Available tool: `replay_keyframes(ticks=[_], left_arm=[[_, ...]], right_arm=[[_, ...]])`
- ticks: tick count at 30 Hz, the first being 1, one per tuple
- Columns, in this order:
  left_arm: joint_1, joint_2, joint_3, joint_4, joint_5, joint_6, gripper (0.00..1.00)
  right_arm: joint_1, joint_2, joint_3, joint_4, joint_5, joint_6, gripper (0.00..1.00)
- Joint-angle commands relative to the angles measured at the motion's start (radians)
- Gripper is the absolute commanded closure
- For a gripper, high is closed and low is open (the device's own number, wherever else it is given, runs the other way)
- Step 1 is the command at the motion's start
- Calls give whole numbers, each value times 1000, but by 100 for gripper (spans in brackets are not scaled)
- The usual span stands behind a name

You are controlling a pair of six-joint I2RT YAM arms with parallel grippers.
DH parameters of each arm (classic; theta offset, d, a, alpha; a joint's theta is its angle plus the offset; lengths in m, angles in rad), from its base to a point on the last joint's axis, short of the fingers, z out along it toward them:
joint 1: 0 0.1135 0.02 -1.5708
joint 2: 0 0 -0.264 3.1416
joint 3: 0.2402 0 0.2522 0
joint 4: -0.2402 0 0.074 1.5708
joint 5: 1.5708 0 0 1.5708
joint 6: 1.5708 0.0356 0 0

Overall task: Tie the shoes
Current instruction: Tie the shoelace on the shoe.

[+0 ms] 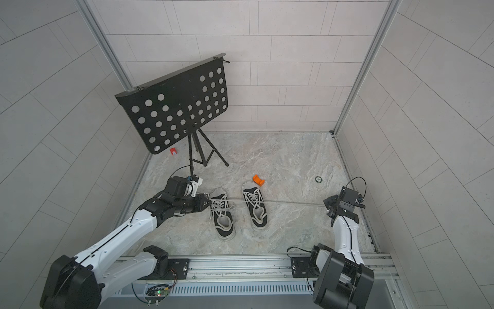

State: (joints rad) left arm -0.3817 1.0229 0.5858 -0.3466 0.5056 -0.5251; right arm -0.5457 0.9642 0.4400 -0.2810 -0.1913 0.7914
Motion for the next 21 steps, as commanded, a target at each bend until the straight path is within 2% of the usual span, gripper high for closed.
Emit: replay_keyframes(ticks=[1, 3, 5, 9, 12, 15, 17, 19, 21], left_arm=[[2, -9, -29, 28, 76, -14, 96], [-35, -23, -44, 51, 118, -24, 97], [-113, -43, -47, 52, 113, -22, 96], [-319, -40, -20, 8, 61, 13, 94], [-465, 9, 15, -44, 26, 50, 89], [-580, 80, 55, -85, 14, 85, 74], [-656, 120, 93, -108, -2, 118, 58], [-720, 161, 156, -156, -54, 166, 42], [-741, 193, 212, -210, -144, 201, 29]], right_arm=[[-8, -31, 46, -15, -44, -70, 100], [20, -39, 61, -19, -86, -88, 100], [81, -43, 87, -44, -93, -123, 100], [278, -45, 141, -89, -45, -173, 100], [410, -44, 162, -85, -39, -182, 100], [499, -38, 177, -80, -45, -182, 100], [535, -34, 178, -77, -49, -180, 100], [555, -29, 179, -74, -57, -179, 100], [563, -25, 178, -75, -69, -179, 100]])
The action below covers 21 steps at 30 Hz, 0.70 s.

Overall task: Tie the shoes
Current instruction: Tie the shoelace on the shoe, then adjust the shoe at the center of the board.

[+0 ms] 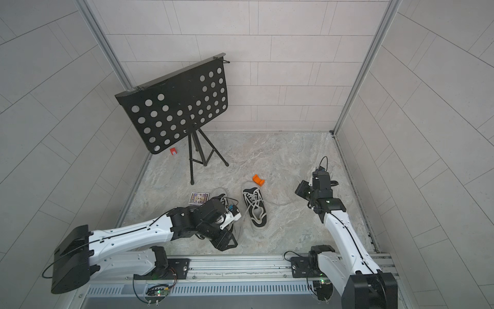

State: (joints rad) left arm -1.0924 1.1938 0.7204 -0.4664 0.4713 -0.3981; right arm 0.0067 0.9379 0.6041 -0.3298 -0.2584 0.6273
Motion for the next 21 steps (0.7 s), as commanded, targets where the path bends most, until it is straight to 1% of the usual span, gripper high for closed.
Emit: replay_keyframes(ticks=[1, 4, 5, 6, 9, 10, 11, 15, 18, 21], left_arm=[[-30, 40, 103, -111, -174, 85, 26], [-29, 88, 157, -124, -350, 103, 24], [-28, 109, 171, -107, -389, 108, 26], [-27, 134, 179, -79, -418, 115, 30], [-20, 209, 202, 2, -511, 115, 46], [-17, 234, 212, 19, -535, 122, 48], [-12, 261, 222, 38, -551, 132, 51], [13, 344, 239, 116, -573, 155, 57], [39, 399, 245, 150, -560, 160, 59], [53, 441, 248, 176, -527, 160, 60]], right_arm=[[15, 3, 15, -26, -5, -15, 100], [20, -1, 13, -26, -13, -16, 100], [21, -3, 11, -26, -15, -15, 100], [22, -6, 10, -26, -16, -15, 100], [24, -13, 6, -29, -32, -15, 100], [24, -15, 5, -31, -34, -15, 100], [25, -18, 4, -34, -40, -17, 100], [25, -38, -18, -37, -44, -16, 100], [25, -55, -34, -43, -53, -10, 100], [25, -65, -59, -30, -88, 7, 100]])
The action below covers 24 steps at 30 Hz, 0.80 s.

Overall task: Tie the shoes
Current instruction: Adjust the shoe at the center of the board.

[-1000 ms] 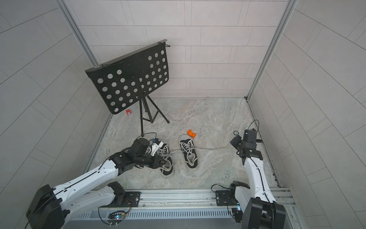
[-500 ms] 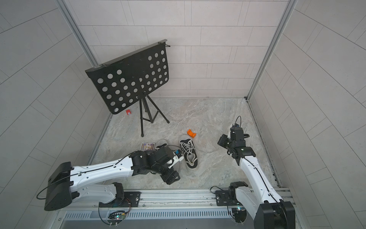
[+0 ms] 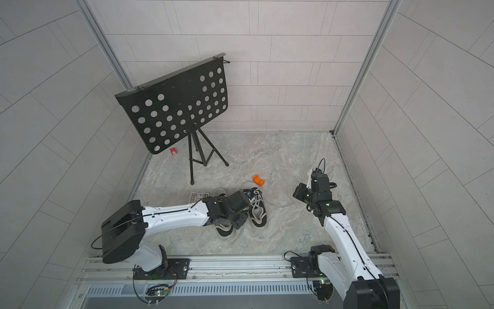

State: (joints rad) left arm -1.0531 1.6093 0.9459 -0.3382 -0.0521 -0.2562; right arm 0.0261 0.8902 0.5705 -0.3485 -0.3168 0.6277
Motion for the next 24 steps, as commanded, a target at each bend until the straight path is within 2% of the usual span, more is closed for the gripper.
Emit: replay_keyframes(ticks=[1, 5, 10, 14, 20, 24], left_arm=[[16, 36, 21, 56, 9, 17, 60], [31, 83, 19, 87, 36, 12, 65], [44, 89, 5, 115, 42, 1, 85], [54, 40, -24, 148, 14, -9, 99], [72, -48, -68, 207, -13, -9, 100], [93, -82, -95, 271, 45, 2, 100]], right_arm=[[6, -18, -33, -5, -43, 10, 100], [24, 2, -60, 8, -93, 8, 100], [106, 77, -69, 11, -132, -14, 100], [234, 162, -74, 52, -129, -13, 100], [362, 294, -76, 132, -101, 9, 100], [422, 364, -63, 158, -122, 17, 100]])
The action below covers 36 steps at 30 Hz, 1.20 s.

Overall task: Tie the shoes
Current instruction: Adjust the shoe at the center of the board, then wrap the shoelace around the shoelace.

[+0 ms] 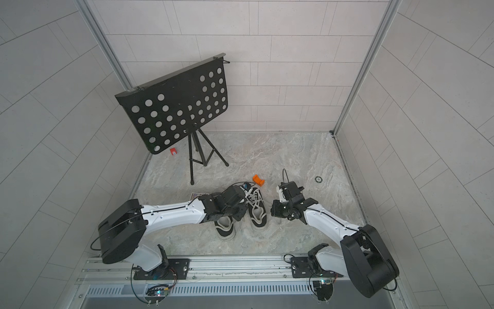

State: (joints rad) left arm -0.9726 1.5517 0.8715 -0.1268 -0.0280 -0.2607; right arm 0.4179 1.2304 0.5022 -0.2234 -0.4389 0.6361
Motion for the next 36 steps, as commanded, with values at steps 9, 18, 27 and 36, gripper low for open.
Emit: replay_keyframes(ticks=[9, 18, 27, 36], left_arm=[[48, -44, -57, 183, 120, 21, 100], [80, -66, -128, 325, 216, 23, 100], [85, -93, -183, 393, 221, 32, 100], [86, -145, -249, 429, 199, 33, 100]], right_arm=[[94, 24, -5, 13, -27, 33, 100], [-75, -127, 172, -187, 231, -59, 100], [-39, 155, 631, -91, -13, -28, 100], [79, 308, 615, 241, -156, 219, 100]])
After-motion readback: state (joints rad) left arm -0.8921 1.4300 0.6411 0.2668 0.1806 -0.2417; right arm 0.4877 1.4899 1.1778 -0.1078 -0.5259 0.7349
